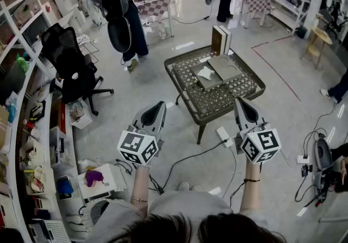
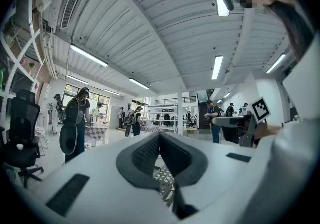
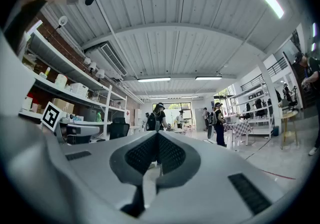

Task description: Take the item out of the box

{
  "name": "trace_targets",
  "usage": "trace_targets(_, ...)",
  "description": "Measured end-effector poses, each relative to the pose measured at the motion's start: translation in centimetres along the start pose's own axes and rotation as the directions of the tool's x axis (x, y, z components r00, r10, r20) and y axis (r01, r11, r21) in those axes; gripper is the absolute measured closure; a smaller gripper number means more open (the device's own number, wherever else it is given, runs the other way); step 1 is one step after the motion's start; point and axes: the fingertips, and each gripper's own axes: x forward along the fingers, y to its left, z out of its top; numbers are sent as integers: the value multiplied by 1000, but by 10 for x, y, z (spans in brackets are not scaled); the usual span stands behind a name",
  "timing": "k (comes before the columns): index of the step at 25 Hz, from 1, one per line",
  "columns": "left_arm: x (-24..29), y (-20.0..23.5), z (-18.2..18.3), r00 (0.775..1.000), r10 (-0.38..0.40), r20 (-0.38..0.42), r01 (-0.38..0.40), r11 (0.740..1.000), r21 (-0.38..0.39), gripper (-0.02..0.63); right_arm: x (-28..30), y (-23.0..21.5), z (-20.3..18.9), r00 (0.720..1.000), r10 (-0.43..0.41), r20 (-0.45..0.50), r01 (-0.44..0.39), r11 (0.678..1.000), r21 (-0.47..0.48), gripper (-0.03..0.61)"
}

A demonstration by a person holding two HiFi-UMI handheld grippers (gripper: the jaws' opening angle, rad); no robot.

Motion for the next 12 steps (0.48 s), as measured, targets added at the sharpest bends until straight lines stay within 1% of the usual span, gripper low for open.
trace_targets(9,3,0,-5,1000,-27,-12,27,1000,-4,595,3,4,-5,1000,8,-8,-8,1000,22,558)
trace_targets(12,4,4,-4,999,-35,-10,35,999,-5,596,6,4,-5,1000,14,1,-14,998,56,558)
